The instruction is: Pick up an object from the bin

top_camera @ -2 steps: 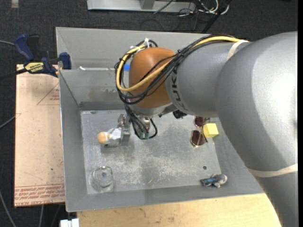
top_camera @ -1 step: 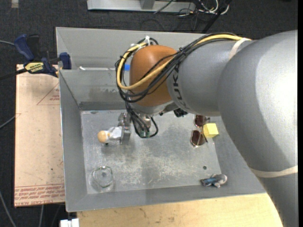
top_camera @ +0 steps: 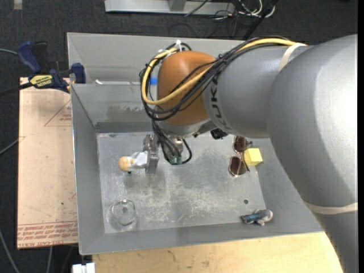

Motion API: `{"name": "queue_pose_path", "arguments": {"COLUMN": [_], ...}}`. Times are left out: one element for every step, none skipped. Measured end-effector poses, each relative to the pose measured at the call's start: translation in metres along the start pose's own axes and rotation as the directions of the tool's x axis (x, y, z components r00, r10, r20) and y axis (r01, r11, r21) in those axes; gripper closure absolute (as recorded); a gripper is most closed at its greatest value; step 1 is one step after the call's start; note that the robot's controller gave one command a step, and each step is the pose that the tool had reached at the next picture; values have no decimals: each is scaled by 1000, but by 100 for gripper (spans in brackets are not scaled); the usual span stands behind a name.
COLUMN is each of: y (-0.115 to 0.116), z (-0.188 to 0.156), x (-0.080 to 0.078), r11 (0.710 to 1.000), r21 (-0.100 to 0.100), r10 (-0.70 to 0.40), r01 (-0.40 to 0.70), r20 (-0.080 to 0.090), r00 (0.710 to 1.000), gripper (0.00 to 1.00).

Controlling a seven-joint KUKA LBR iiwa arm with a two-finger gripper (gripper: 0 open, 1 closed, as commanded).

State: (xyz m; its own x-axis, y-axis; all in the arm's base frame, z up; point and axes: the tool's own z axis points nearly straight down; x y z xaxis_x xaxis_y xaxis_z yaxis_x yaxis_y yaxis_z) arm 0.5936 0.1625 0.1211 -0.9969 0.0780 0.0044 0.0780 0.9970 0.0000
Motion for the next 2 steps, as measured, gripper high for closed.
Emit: {"name": "queue_pose_path", "arguments": {"y": [0,1], "z": [-21,-36], "x": [0,-2], "r11": [1000,1000], "r21": [-1,-3], "r10": [0,0], "r01": [0,0], "r20": [1,8], "r00": [1000,1000], "gripper": [100,100]}}
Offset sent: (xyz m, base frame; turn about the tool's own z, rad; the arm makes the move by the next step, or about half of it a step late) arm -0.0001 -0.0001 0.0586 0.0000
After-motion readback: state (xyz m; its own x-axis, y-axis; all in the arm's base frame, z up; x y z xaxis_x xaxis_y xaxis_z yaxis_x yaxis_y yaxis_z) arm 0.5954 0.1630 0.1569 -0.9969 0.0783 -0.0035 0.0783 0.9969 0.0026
